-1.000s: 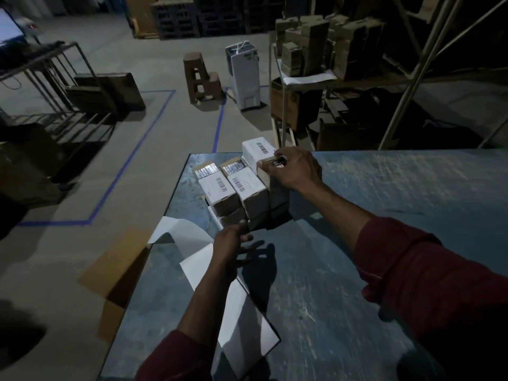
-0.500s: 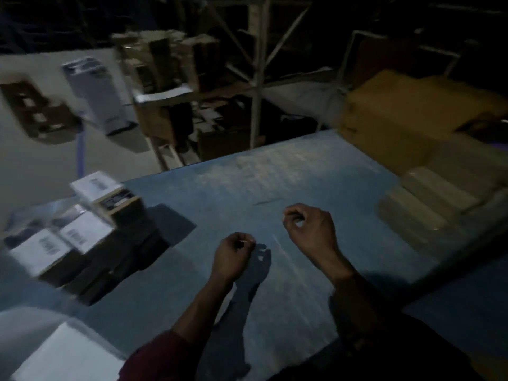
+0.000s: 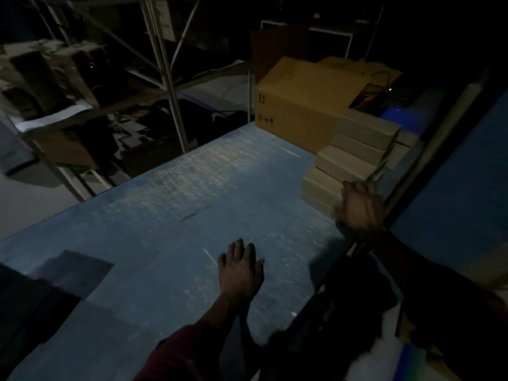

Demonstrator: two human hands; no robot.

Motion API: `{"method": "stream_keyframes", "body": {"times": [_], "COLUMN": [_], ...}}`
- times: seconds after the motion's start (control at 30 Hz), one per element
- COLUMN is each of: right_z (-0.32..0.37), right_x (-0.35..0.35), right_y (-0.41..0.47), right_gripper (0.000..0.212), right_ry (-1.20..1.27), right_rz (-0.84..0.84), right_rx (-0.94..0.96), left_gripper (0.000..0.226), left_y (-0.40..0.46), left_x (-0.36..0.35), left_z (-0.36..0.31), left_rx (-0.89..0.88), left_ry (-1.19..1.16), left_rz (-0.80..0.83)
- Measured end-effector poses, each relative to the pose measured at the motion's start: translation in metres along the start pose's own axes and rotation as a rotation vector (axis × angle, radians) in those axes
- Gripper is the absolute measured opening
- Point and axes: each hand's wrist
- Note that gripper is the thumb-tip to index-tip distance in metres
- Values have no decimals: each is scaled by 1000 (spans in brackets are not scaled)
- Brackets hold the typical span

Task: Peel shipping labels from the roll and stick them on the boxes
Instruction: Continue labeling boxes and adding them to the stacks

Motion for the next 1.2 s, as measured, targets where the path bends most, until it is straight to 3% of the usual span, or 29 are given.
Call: {"method": "stream_keyframes", "body": {"times": [0.33,0.6,0.67,0.77,0.87,0.9,1.0,1.1,1.2], "right_z": [-22,-30,-30,-25,-10,2,49,100,158], "right_x": [-53,-52,-52,-51,-48,-43,-19,-14,-14], "right_y": [18,24,23,18,10,7,-13,-27,-45], "right_gripper": [58,49,58,66,55,55,59,54,23], "right_ry": [-175,5,65,199,339,415,686,1064,1236], "right_rz": [58,10,1,-151,-437,-425,-96,193,436], "right_rx": [72,141,144,192,347,374,263,248,309], "left_gripper": [61,63,63,65,67,69,83,100,120], "left_y": [-5,-3,-3,-2,-2,-1,-1,-12,-45], "left_x": [-15,-20,-20,-21,-11,-5,29,75,124], "left_z": [7,9,8,10,11,12,20,44,77], "left_rx": [0,-11,-13,-8,-16,-2,144,304,349], "left_ry": [17,44,44,9,-64,-137,-491,-823,-947], "left_rz": [-61,-85,-86,-68,-40,-23,-41,-185,-289]}}
Point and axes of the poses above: each hand's wrist, its own y-axis towards the middle knuckle, its own x-axis out of the back of the hand, z = x × y, and after that the axes turned 1 degree about -y, right-handed
